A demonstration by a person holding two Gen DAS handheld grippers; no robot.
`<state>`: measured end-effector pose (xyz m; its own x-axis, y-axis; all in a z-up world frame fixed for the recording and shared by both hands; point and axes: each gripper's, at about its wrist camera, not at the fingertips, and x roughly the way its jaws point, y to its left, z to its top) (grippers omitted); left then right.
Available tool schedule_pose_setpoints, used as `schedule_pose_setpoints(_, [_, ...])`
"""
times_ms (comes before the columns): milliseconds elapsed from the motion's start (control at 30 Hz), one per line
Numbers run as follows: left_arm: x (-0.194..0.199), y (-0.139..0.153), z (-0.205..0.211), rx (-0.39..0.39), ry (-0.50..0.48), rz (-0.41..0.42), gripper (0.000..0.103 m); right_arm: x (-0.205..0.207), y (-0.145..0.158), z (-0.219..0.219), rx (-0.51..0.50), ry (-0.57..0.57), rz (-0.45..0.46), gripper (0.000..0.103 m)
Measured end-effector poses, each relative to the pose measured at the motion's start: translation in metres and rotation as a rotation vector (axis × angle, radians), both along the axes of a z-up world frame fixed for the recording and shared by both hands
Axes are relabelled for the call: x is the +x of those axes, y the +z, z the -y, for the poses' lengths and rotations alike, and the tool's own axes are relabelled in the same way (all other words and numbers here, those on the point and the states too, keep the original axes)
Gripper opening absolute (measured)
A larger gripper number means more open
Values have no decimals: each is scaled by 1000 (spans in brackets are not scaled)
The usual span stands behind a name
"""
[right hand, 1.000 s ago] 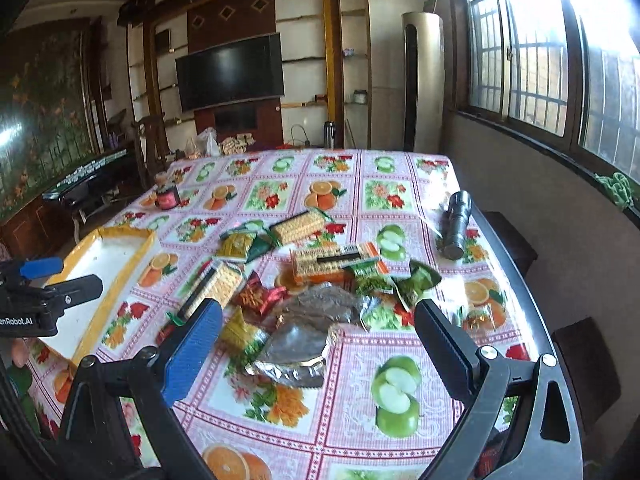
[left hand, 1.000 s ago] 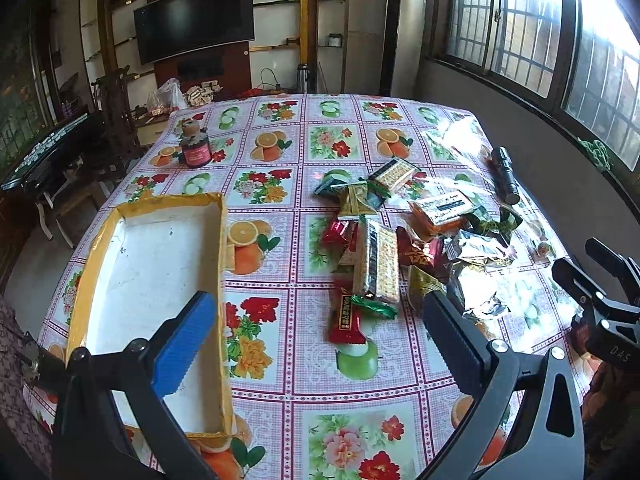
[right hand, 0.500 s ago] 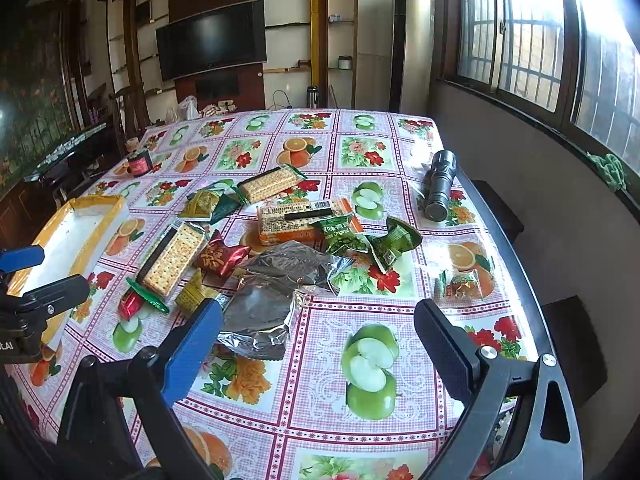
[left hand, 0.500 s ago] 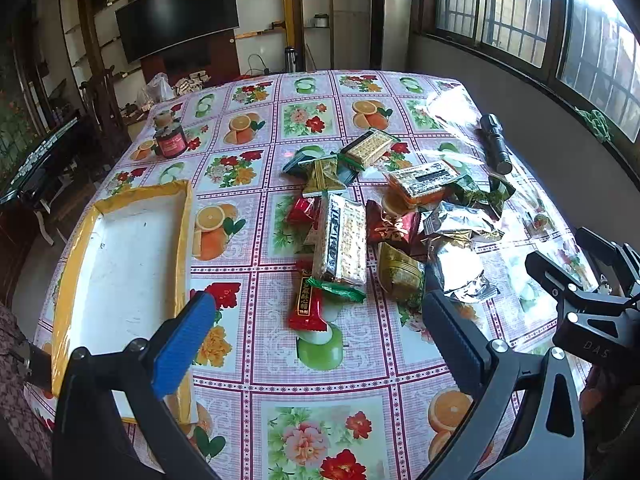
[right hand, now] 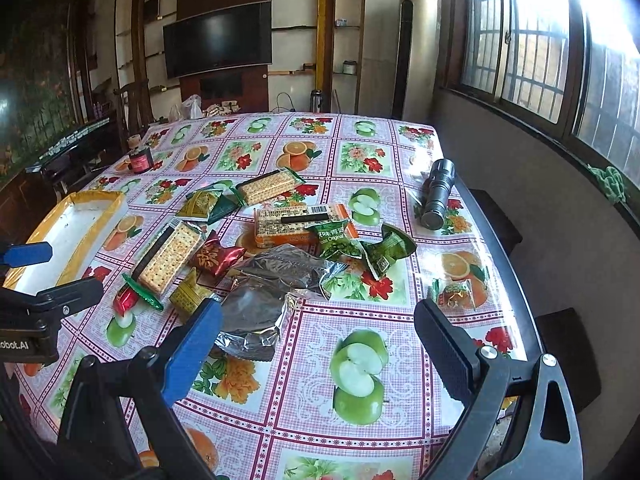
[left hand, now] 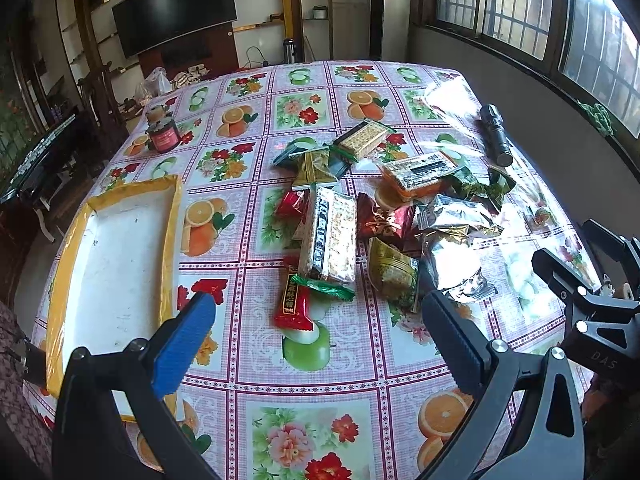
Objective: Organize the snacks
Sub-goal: 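Move both tools toward the pile of snack packets, then grasp the cracker pack with the left tool while the right tool grasps a silver foil bag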
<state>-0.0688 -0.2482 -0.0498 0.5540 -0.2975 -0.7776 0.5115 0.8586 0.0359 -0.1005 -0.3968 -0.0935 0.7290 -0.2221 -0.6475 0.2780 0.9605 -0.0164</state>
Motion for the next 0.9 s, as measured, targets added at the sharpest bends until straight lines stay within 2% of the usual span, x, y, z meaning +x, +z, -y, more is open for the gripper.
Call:
schedule_pose_setpoints(367, [8, -6, 2, 2, -7, -18, 103, -1, -8, 2, 52, 36, -5, 97])
schedule_pose_setpoints(900, [41, -17, 2, -14, -17, -51, 103, 14, -23, 15, 156, 47, -29, 94])
